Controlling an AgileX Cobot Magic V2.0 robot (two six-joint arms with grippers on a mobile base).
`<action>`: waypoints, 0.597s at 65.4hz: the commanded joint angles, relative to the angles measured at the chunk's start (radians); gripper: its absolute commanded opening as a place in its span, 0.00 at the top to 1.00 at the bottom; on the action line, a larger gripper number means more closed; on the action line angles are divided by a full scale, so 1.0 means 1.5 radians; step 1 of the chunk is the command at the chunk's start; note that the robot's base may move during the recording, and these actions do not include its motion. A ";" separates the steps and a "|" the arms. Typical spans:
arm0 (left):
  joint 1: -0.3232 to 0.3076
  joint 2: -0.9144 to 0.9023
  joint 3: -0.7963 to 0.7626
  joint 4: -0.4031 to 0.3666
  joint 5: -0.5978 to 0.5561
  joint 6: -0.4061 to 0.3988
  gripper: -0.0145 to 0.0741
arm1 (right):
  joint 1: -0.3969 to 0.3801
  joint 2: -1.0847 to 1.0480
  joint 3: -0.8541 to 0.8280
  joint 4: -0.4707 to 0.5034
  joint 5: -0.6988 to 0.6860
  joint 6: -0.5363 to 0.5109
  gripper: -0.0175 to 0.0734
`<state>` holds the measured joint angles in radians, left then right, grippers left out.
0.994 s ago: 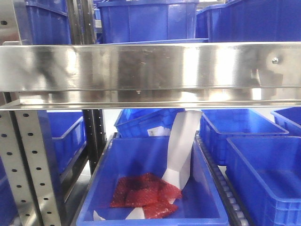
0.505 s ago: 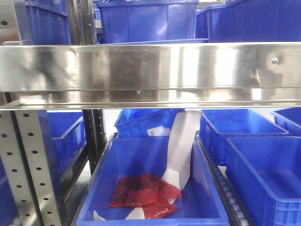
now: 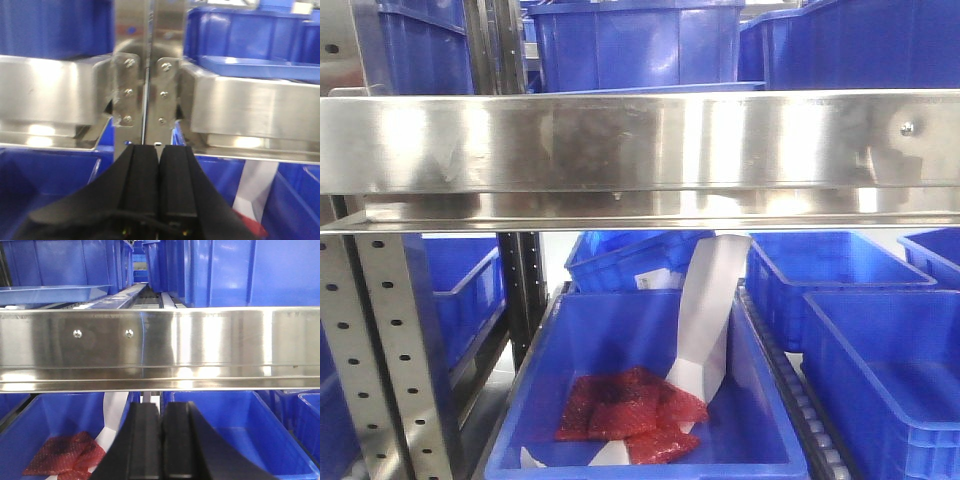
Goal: Grab blue tray and place on right shelf
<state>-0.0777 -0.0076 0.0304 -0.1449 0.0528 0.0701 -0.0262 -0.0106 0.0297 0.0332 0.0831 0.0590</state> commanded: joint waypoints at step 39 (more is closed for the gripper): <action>-0.004 -0.013 0.019 0.077 -0.090 -0.029 0.89 | 0.001 -0.013 -0.016 -0.007 -0.055 -0.001 0.75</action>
<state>-0.0754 -0.0111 0.0304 -0.0301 0.0140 0.0319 -0.0263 -0.0106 0.0297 0.0332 0.0831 0.0590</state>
